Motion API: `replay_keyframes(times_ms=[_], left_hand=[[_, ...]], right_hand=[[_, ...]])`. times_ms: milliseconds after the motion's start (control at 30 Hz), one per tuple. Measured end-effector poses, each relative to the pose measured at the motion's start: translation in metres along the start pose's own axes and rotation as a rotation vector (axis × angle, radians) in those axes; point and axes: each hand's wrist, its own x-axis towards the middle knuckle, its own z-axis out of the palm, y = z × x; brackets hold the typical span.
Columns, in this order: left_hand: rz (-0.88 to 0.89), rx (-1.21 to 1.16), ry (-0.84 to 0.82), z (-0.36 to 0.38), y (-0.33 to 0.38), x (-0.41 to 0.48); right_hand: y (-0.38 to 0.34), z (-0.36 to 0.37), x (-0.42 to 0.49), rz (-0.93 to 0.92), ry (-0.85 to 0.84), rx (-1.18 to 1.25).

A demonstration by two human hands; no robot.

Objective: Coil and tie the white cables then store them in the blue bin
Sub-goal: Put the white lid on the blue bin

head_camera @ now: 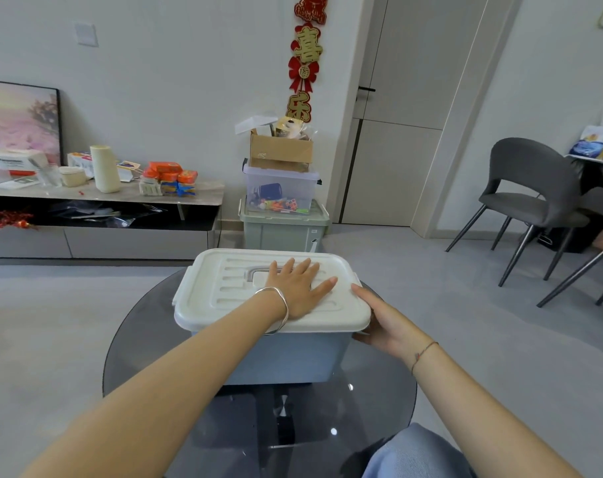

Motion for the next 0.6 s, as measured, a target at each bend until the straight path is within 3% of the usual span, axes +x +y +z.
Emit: replay_keyframes(times_ms=[100,233,300,600], left_hand=[[-0.002,0.0,0.001,0.0,0.0,0.0],[-0.024,-0.048,0.005,0.0,0.001,-0.001],[-0.023,-0.053,0.007,0.0,0.001,-0.001],[-0.017,-0.044,0.012,0.001,0.001,0.001]], right_hand=[[-0.001,0.005,-0.001,-0.101,0.098,0.099],[-0.007,0.016,-0.006,-0.329,0.299,-0.034],[-0.006,0.019,-0.004,-0.385,0.318,-0.123],[-0.012,0.023,0.003,-0.401,0.358,-0.457]])
